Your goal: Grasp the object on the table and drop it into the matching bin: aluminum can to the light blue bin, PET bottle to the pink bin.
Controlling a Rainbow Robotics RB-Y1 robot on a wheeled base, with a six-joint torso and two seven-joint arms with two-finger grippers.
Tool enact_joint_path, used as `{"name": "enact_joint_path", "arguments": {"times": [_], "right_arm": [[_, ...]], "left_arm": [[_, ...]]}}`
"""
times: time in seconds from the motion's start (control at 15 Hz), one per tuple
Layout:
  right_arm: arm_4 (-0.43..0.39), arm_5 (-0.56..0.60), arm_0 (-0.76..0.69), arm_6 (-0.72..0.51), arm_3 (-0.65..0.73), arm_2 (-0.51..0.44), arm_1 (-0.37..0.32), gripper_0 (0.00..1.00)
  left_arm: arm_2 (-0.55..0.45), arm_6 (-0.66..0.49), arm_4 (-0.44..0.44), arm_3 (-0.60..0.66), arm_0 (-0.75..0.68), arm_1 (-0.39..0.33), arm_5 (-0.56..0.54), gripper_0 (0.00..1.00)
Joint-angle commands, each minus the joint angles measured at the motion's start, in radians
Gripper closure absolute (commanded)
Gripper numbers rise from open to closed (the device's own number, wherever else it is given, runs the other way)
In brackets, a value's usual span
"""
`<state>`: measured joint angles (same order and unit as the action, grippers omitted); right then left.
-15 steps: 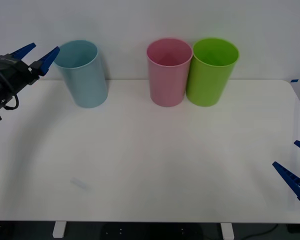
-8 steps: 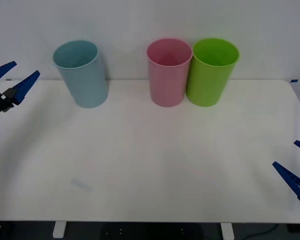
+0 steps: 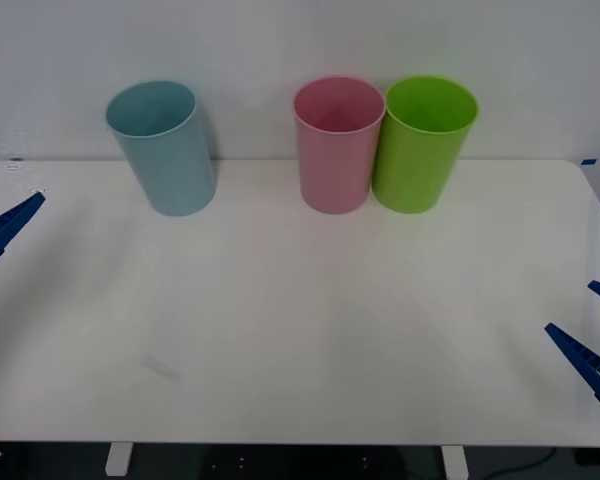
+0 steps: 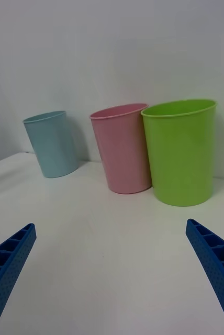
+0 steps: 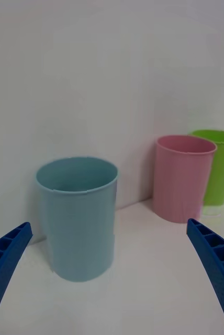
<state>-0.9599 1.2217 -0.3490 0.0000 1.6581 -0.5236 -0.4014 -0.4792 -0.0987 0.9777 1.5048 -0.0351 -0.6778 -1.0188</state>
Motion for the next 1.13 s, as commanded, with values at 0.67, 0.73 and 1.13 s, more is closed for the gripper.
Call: {"name": "enact_joint_path", "arguments": {"times": [0.67,0.73,1.13], "right_arm": [[0.000,0.000,0.000,0.000,0.000,0.000,0.000,0.00],[0.000,0.000,0.000,0.000,0.000,0.000,0.000,0.00],[0.000,0.000,0.000,0.000,0.000,0.000,0.000,0.00]], "left_arm": [[-0.104,0.050,0.027,0.037,-0.209,0.001,-0.175,0.00],[-0.096,0.047,0.022,0.038,-0.210,0.001,-0.175,0.00],[-0.082,0.044,0.019,0.037,-0.216,0.003,-0.175,0.00]]}}
